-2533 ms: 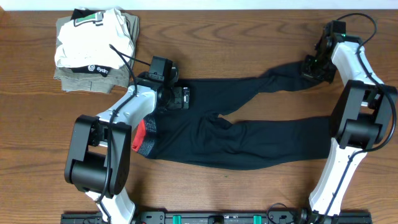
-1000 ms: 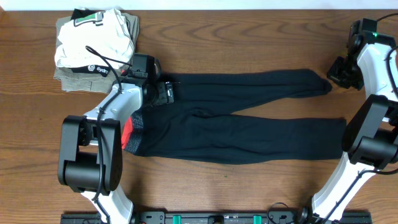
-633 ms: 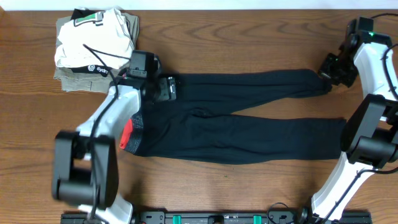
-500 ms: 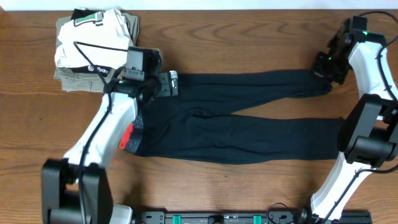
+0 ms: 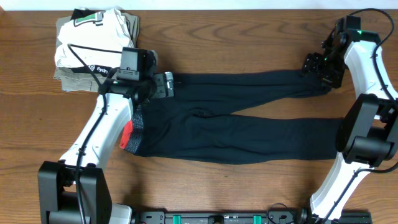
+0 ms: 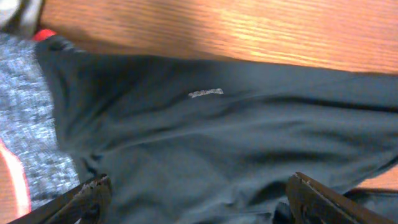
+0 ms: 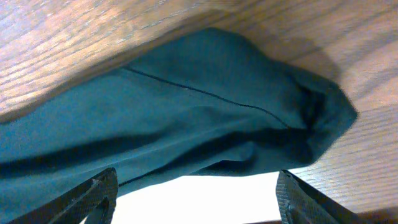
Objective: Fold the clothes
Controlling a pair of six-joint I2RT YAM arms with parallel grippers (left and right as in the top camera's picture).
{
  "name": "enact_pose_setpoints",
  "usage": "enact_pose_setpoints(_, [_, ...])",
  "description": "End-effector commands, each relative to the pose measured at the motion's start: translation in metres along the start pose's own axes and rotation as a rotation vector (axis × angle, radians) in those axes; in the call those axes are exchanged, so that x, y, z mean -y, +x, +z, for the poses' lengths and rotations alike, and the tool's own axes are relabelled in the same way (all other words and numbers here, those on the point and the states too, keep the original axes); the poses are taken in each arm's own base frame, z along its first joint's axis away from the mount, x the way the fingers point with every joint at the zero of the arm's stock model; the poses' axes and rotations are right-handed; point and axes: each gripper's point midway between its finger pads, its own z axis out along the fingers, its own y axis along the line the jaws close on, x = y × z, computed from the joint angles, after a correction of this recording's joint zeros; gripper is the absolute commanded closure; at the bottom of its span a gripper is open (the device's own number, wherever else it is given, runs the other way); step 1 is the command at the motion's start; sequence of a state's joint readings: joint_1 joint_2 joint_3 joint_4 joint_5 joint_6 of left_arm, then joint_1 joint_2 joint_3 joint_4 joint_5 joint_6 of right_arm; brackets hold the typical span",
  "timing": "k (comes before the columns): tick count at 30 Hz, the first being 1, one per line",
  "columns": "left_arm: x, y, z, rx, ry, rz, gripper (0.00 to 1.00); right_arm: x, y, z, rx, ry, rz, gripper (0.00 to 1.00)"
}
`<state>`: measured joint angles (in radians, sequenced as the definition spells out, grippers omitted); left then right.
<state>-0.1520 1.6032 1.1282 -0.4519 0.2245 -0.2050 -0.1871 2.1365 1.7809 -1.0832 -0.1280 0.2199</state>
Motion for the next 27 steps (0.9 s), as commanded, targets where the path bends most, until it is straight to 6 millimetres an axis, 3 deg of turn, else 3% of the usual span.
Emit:
enact_pose_setpoints(1, [-0.014,-0.002,0.000,0.001,-0.032,-0.013,0.09,0.013,-0.005,-0.005,0.021,0.033,0.036,0.20])
enact_pose_setpoints(9, [-0.033,-0.007,-0.003,0.011,-0.055,-0.057,0.09,0.028,-0.016,-0.007,0.059,0.055,0.062,0.01])
enact_pose_setpoints(16, [-0.035,-0.003,0.001,-0.007,-0.059,-0.061,0.09,0.050,-0.021,-0.006,0.076,0.096,0.091,0.02])
enact_pose_setpoints(27, [-0.040,0.014,0.024,-0.087,-0.058,-0.077,0.09,0.062,-0.001,0.017,0.024,0.136,0.114,0.15])
